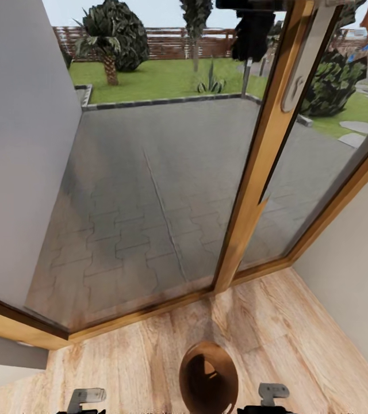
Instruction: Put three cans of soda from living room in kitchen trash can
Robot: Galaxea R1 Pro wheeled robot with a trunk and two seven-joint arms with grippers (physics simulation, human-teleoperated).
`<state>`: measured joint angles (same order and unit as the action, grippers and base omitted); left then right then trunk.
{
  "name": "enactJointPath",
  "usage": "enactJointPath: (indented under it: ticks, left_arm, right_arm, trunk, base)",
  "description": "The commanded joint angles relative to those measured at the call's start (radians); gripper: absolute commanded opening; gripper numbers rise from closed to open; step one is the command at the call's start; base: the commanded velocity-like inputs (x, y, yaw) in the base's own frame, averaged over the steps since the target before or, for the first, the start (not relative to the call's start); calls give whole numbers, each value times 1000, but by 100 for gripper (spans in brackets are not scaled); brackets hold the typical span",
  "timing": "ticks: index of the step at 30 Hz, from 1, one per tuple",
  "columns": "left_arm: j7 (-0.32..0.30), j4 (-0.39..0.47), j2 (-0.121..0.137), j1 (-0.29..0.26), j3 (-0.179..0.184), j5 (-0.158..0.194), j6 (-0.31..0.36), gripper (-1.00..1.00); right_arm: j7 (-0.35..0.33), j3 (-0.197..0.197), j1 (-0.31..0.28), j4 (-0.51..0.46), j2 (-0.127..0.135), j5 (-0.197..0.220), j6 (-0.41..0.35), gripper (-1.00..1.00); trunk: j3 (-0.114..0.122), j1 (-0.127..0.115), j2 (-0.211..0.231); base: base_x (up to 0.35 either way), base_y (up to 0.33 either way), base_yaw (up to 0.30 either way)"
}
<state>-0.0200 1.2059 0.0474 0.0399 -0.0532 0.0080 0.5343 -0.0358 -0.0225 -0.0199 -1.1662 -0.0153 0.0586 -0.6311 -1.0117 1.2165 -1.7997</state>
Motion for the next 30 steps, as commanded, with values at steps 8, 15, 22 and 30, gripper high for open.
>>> enactJointPath:
  ticks: [8,15,22,30]
  left_arm:
    - [0,43,-4,0,6,-1,2,100]
    - [0,47,-4,0,10,-2,2,100]
    - [0,47,-3,0,8,-2,2,100]
    - [0,47,-1,0,5,-2,1,100]
  right_arm:
    - [-48,3,0,-48,5,-7,1,100]
    - [-50,6,0,-50,16,-14,1,100]
    - [-50,7,0,-49,18,-10,2,100]
    - [-48,6,0,-49,17,-5,3,100]
  trunk:
    - [-38,31,-56]
    - [-72,58,-105]
    - [-100,84,-154]
    - [-126,115,-210]
  base:
    - [0,0,0]
    - [0,0,0]
    - [0,0,0]
    - [0,0,0]
